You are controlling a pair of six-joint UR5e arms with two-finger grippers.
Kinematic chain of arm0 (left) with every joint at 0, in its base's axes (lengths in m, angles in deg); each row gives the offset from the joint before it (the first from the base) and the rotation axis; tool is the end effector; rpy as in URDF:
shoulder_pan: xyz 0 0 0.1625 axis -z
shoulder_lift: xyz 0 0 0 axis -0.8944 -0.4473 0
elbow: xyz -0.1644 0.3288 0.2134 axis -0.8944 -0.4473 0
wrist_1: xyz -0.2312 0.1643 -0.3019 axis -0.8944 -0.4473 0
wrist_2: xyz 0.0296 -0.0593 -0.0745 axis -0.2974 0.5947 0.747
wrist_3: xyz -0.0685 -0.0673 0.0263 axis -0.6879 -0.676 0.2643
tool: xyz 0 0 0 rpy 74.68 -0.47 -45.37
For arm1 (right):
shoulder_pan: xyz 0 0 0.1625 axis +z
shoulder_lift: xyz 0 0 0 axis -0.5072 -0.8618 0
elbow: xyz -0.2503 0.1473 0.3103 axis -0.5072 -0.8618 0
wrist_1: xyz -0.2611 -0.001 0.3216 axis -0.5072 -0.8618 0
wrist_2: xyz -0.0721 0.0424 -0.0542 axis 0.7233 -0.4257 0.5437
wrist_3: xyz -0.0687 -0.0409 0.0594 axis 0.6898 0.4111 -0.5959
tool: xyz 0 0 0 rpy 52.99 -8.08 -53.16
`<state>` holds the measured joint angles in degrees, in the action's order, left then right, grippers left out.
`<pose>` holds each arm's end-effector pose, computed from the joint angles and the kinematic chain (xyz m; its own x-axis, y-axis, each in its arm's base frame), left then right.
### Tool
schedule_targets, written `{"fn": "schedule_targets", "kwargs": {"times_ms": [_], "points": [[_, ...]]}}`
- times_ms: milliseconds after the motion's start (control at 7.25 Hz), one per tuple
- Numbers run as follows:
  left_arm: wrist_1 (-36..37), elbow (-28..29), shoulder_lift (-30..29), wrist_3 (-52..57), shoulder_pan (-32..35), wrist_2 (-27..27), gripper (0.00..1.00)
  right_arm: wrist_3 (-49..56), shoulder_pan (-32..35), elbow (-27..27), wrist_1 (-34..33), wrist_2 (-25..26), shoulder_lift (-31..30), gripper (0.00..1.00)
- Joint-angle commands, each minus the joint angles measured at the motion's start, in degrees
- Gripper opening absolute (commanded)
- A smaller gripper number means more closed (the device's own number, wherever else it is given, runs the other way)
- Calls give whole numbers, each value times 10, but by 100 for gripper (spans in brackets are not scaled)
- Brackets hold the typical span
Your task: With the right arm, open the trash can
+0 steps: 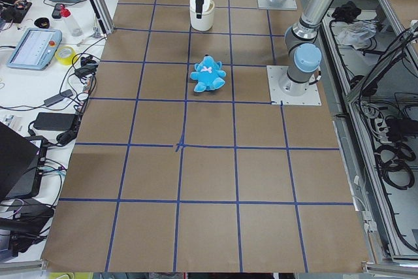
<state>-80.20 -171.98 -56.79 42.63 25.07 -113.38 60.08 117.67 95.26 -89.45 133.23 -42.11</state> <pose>-0.1209 -0.4769 0.5029 -0.9991 0.0414 -0.0024 0.0415 0.9980 -0.0472 0.1120 -0.5108 0.5071 -0.9995 0.0015 -0.0322 0.0034 0.9982 -0.0601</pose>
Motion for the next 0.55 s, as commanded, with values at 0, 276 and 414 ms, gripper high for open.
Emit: {"fn": "schedule_targets", "kwargs": {"times_ms": [0,276,414], "points": [[0,0,0,0,0,0,100,-36,22,0,-3,-13,1,99],[0,0,0,0,0,0,100,-2,22,1,-4,11,2,98],[0,0,0,0,0,0,100,-3,22,1,-4,13,2,98]]}}
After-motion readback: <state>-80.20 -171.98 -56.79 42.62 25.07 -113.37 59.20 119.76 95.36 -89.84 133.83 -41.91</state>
